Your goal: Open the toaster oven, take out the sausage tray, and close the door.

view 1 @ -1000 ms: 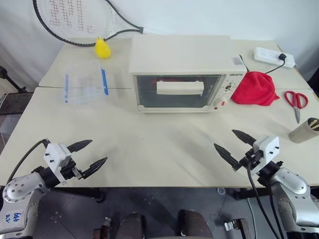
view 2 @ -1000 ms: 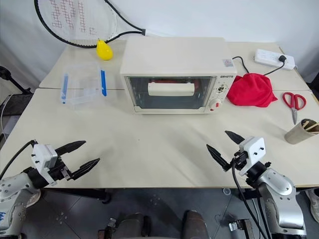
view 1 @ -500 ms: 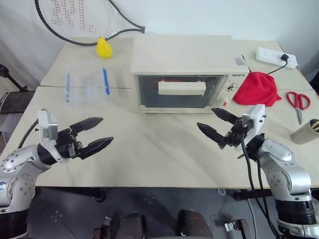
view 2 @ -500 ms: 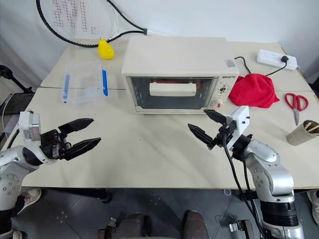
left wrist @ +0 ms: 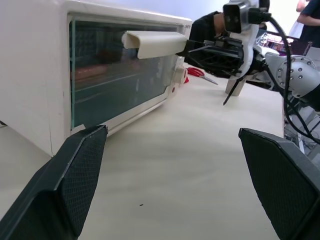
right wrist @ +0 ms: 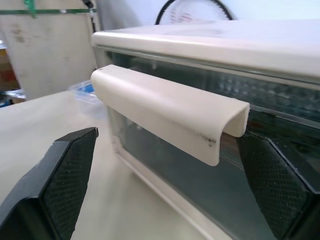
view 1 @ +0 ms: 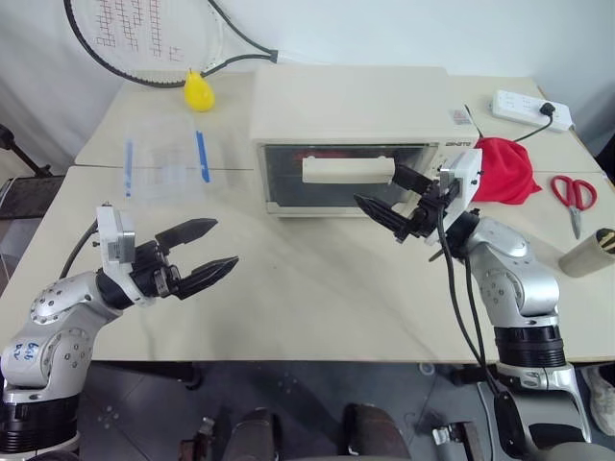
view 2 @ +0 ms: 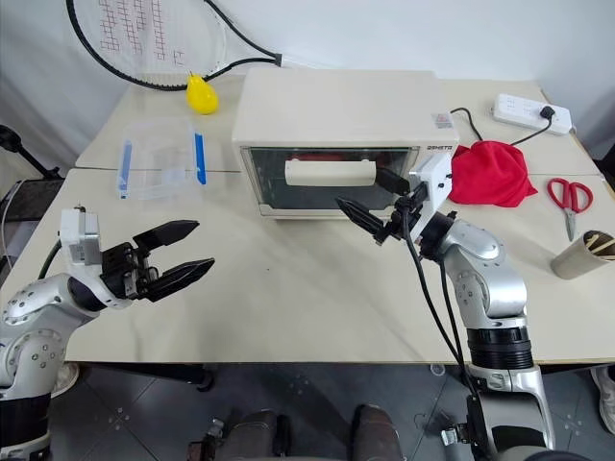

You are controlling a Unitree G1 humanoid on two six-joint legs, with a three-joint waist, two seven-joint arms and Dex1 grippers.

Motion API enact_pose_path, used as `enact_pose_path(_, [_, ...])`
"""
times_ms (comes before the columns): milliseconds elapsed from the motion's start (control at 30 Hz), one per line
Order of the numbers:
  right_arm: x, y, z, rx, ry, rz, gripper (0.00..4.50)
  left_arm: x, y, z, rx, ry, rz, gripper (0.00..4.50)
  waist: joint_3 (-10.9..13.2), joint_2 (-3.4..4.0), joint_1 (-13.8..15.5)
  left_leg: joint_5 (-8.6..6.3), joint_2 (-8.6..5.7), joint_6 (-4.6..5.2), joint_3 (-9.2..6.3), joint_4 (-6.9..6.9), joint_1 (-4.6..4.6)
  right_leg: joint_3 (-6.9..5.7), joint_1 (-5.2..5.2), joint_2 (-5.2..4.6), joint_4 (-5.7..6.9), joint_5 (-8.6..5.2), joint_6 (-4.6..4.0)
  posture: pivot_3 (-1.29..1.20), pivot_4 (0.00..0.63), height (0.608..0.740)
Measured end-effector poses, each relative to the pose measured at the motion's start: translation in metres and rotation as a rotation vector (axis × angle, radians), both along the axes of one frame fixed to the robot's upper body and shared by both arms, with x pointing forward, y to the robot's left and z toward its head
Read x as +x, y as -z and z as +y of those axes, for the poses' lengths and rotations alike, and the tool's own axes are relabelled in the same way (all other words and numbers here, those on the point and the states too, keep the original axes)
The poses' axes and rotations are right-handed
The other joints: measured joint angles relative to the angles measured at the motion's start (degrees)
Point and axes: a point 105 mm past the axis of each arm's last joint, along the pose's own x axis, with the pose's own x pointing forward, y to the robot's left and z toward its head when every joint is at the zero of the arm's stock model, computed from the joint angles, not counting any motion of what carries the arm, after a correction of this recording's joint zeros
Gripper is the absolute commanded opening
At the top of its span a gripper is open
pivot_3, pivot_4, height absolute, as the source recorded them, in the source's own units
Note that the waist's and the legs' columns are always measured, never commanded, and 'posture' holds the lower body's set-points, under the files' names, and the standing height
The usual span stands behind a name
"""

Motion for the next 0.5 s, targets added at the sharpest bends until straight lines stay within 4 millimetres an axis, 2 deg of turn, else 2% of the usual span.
enact_pose_path(200, [-0.010,0.006,0.005,-0.044,-0.066,-0.001,4.50,0.001,0.001,0.000,-0.028,-0.008,-0.005,4.45,0.00,0.00,-1.10,0.00,0.04,-0.01,0.05,-0.03,0.02,0.01,-0.04,0.02,0.04,0.00,0.00,0.00,0.150,0.740])
enact_pose_path(300, [-0.020,0.014,0.003,-0.117,-0.093,-0.015,4.50,0.006,0.004,0.007,-0.055,-0.034,0.007,4.45,0.00,0.00,-1.23,0.00,0.03,0.00,0.05,-0.06,0.02,-0.01,-0.07,0.02,0.03,0.00,0.00,0.00,0.150,0.740])
enact_pose_path(400, [-0.031,0.029,0.000,-0.205,-0.118,-0.027,4.50,0.017,-0.005,0.016,-0.095,-0.057,-0.008,3.93,0.02,-0.04,-1.16,0.00,0.02,0.00,0.07,-0.01,0.01,-0.01,-0.06,0.01,0.03,0.00,0.00,0.00,0.150,0.740])
enact_pose_path(500, [-0.036,0.037,0.001,-0.242,-0.129,-0.032,4.50,0.025,-0.026,0.014,-0.129,-0.024,-0.069,3.03,0.02,-0.04,-1.20,0.00,0.02,-0.01,0.12,0.01,0.03,0.02,-0.06,0.01,0.06,0.00,0.00,0.00,0.150,0.740])
